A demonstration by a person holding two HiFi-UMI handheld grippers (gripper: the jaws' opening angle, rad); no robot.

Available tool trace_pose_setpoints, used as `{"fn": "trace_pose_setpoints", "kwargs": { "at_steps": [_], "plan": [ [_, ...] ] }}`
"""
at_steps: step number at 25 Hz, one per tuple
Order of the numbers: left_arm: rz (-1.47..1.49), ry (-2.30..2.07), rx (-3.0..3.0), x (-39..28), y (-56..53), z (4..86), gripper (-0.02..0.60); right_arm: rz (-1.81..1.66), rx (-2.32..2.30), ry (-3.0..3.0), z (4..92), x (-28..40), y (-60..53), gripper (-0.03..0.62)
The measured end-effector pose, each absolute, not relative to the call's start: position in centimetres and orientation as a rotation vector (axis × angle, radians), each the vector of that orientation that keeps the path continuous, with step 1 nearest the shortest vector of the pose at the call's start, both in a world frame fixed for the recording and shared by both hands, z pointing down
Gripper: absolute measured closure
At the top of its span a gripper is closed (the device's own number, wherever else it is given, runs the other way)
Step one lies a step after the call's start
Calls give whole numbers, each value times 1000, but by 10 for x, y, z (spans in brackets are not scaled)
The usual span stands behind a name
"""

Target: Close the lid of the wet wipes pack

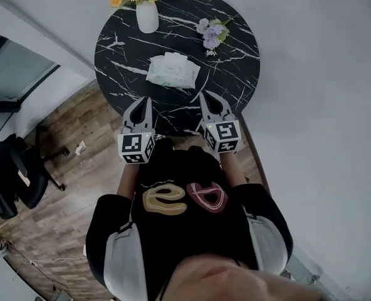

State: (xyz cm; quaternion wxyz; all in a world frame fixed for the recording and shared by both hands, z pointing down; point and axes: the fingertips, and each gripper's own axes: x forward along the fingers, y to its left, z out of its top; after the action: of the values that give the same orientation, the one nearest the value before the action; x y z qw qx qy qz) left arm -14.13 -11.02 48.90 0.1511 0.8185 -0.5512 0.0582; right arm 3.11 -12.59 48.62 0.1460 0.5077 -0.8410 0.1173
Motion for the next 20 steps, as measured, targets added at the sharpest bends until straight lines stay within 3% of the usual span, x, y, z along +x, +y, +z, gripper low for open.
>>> {"fn": "trace_pose_setpoints", "kwargs": {
  "at_steps": [20],
  "plan": [
    [218, -1510, 2298, -166, -156, 512, 563, 412, 1492, -2395, 487, 25, -206, 582]
  ]
}}
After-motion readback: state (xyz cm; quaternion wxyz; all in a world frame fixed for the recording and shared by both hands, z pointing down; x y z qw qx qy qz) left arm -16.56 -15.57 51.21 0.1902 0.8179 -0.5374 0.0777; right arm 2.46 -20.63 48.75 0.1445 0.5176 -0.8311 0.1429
